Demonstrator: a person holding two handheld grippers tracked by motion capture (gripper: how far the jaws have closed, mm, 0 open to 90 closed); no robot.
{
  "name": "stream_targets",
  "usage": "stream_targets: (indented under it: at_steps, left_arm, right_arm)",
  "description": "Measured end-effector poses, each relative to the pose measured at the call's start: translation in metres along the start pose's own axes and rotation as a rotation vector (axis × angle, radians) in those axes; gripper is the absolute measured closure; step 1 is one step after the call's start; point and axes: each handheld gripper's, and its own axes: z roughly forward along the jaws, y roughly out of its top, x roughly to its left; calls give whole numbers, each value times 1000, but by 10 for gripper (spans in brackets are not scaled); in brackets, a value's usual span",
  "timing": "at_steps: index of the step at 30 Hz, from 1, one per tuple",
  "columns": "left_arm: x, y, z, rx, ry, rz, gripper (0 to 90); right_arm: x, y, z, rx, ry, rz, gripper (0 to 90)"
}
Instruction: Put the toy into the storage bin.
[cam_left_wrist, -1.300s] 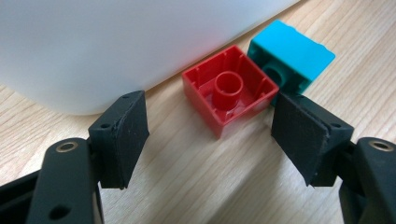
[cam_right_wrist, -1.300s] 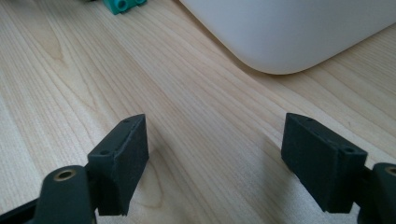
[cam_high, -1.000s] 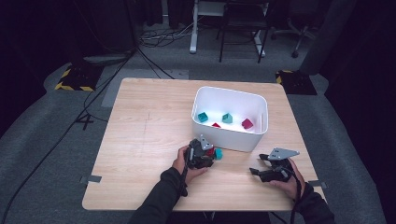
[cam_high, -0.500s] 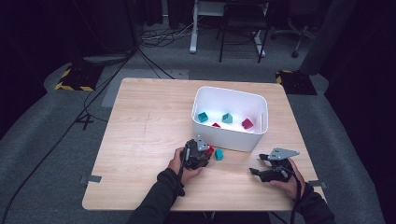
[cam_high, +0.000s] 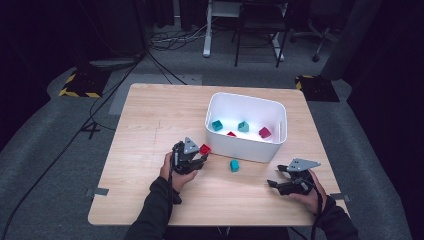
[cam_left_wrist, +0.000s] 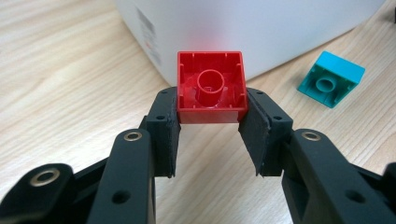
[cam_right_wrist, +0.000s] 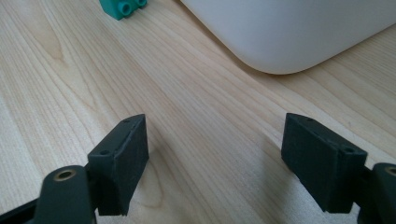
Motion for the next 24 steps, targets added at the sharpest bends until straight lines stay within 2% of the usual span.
stream_targets:
  at_steps: [1,5,8,9,10,11,15,16,22,24]
  left_arm:
    - [1,0,-1,-1,-6,0,590]
    - [8,2,-8,-6,36,21,590]
    - [18,2,-12,-7,63,5,590]
    - [21,2,-13,-6,58,-11,590]
    - [24,3,-14,-11,75,-6,590]
    - [27,4,-15,-19,76,-29,590]
    - [37,10,-21,-31,102,-34,590]
    - [40,12,-22,-42,98,-48,590]
    - [54,26,-27,-40,119,-56,589]
    - [57,30,-27,-62,133,-76,589]
  right_arm:
    - [0,0,0,0,0,0,235]
    - [0,0,0,0,0,0,235]
    - [0,0,0,0,0,0,235]
    - [0,0,0,0,0,0,235]
    - [0,0,0,0,-1,0,235]
    - [0,0,0,1,0,-3,235]
    - [0,0,0,1,0,-5,235]
    - [0,0,0,0,-1,0,235]
    - [0,0,0,0,-1,0,235]
    - [0,0,0,0,-1,-1,235]
